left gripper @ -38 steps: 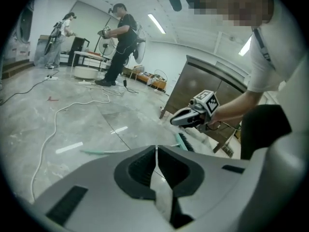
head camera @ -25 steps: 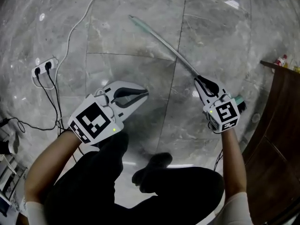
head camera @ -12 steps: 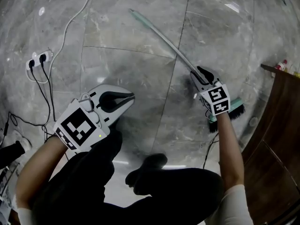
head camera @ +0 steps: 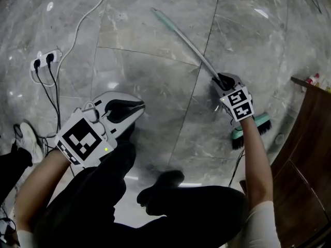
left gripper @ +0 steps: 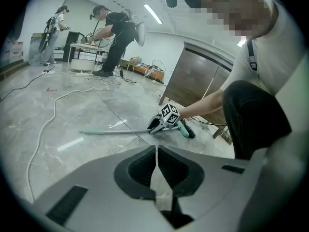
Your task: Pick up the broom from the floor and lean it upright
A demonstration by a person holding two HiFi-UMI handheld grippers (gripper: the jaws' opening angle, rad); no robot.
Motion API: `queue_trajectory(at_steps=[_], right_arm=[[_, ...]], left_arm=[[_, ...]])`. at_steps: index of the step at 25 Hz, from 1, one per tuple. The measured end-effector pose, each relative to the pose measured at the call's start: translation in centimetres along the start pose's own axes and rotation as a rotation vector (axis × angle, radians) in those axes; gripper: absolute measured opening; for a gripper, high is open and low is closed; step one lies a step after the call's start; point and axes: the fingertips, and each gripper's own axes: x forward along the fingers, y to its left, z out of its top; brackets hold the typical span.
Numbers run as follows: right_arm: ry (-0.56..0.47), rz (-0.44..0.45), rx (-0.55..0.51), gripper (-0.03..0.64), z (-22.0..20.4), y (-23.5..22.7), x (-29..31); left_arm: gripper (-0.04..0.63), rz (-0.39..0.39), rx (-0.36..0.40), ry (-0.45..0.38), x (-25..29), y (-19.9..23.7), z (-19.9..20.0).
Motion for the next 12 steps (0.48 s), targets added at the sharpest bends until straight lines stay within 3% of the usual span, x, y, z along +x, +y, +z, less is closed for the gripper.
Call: queue_trajectory(at_steps=[6,12], right_arm=[[0.017,0.03,0.12,0.083,-0.1,-0.5,-0.4],[-0.062,0.026,0.199,0.081,1.9,-1.3,-5.1]], left_arm=[[0.015,-0.025,0.052,-0.02,1.6,-0.3,1.2],[0.015,-0.052,0.074,-0.053,3.3,-0.7,4.0]])
